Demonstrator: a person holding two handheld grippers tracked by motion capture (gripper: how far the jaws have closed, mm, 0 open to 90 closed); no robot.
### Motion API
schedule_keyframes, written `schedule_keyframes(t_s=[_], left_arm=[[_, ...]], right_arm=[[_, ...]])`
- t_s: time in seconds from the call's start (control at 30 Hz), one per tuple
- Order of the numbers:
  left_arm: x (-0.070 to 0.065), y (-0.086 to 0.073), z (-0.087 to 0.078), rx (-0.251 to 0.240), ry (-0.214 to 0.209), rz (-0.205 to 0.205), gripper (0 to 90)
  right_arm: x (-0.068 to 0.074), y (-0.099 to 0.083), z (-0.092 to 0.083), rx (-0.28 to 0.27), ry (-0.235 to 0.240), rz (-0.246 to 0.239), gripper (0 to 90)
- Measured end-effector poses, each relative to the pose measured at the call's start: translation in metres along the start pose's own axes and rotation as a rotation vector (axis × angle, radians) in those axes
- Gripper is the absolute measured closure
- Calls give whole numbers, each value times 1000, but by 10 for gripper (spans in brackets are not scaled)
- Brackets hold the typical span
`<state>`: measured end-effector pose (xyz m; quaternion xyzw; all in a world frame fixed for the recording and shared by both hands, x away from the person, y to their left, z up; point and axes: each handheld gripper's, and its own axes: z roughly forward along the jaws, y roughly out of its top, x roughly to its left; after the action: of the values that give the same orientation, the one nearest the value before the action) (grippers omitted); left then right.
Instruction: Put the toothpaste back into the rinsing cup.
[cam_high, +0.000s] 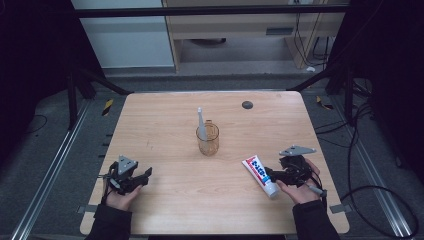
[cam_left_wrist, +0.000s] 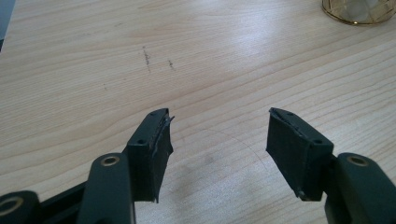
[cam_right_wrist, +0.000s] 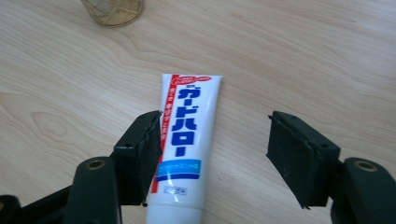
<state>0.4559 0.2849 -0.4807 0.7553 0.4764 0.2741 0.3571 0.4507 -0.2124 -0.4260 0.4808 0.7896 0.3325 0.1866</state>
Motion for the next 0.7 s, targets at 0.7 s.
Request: schedule_keyframes(t_s=[0.7], left_arm=[[0,0,1,4,-7,-1,389]], right_arm=[[17,18,28,113,37,-34,369]])
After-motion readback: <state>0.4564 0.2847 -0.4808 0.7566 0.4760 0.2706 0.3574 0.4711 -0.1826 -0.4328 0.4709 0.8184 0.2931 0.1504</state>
